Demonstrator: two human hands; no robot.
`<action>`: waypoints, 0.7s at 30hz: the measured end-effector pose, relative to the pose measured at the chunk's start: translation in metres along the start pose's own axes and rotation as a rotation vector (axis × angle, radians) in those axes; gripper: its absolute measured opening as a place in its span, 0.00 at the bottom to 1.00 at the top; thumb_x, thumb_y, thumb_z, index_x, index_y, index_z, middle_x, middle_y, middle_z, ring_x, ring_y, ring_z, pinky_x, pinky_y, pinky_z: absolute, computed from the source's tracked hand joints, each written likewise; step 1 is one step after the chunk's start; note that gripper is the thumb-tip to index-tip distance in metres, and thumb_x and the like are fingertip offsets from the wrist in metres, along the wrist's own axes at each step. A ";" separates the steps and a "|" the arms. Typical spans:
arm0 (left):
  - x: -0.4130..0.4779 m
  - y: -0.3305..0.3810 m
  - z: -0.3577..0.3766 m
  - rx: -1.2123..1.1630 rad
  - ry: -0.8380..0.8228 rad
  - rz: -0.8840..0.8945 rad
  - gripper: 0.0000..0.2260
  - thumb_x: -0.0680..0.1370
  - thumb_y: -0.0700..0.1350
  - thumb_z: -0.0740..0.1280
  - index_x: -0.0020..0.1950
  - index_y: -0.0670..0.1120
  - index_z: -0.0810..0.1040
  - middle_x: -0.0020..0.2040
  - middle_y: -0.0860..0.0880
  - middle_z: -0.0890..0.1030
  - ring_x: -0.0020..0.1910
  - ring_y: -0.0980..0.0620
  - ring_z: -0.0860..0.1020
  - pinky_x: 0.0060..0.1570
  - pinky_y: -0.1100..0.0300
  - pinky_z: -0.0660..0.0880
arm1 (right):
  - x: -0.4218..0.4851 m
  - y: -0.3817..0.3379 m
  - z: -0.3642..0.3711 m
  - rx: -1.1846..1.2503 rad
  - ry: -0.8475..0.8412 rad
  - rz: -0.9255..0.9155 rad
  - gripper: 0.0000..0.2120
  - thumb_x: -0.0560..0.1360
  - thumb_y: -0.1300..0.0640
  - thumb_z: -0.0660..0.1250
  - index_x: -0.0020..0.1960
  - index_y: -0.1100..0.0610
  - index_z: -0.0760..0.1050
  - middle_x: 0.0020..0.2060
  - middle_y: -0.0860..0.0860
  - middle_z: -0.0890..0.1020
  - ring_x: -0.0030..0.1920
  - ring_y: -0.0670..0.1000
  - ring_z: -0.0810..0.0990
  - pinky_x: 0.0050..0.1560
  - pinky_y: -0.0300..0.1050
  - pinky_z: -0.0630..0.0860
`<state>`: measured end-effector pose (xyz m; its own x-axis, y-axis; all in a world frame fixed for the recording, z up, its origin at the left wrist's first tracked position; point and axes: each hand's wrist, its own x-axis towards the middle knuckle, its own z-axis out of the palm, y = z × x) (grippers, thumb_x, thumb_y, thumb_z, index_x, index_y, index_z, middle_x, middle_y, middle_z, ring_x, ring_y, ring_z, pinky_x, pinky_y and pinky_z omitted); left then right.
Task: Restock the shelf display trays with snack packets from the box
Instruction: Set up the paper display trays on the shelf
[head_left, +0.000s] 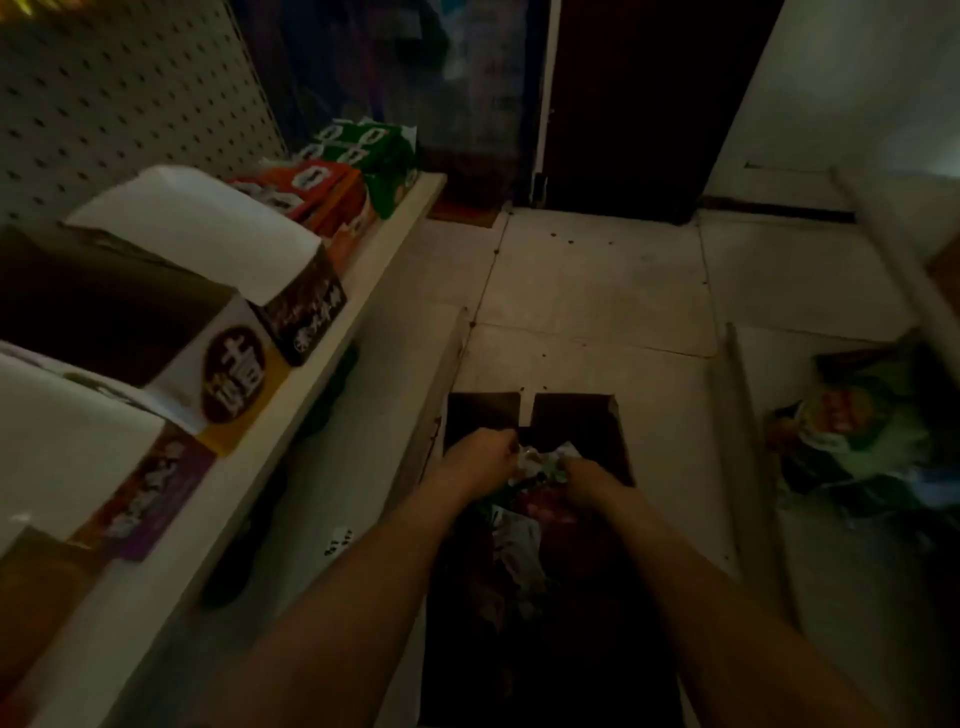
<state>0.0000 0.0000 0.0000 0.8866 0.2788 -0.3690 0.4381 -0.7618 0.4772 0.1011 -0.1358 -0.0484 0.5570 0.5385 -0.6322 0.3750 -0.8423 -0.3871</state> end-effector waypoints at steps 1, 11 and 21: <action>0.005 0.000 0.003 -0.002 -0.012 0.013 0.12 0.82 0.45 0.57 0.55 0.40 0.76 0.53 0.41 0.79 0.49 0.45 0.77 0.45 0.55 0.74 | 0.006 0.002 0.003 0.004 -0.006 0.037 0.35 0.74 0.52 0.69 0.74 0.60 0.58 0.67 0.59 0.70 0.64 0.61 0.71 0.58 0.47 0.70; 0.035 -0.001 0.011 0.020 -0.029 0.063 0.14 0.82 0.45 0.59 0.64 0.44 0.76 0.63 0.43 0.77 0.60 0.46 0.75 0.54 0.56 0.73 | 0.017 0.010 0.015 -0.175 0.013 -0.042 0.18 0.77 0.54 0.66 0.64 0.60 0.74 0.61 0.58 0.78 0.60 0.58 0.77 0.58 0.48 0.74; 0.025 0.001 -0.015 -0.478 0.047 -0.034 0.30 0.77 0.52 0.68 0.75 0.44 0.63 0.68 0.43 0.72 0.63 0.45 0.74 0.59 0.56 0.74 | -0.013 -0.016 -0.073 0.137 0.344 -0.280 0.05 0.76 0.64 0.62 0.43 0.56 0.73 0.43 0.54 0.77 0.44 0.53 0.75 0.40 0.43 0.69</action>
<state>0.0245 0.0150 0.0034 0.8714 0.3338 -0.3596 0.4765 -0.4009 0.7825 0.1423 -0.1277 0.0149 0.6704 0.7020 -0.2403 0.4575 -0.6460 -0.6111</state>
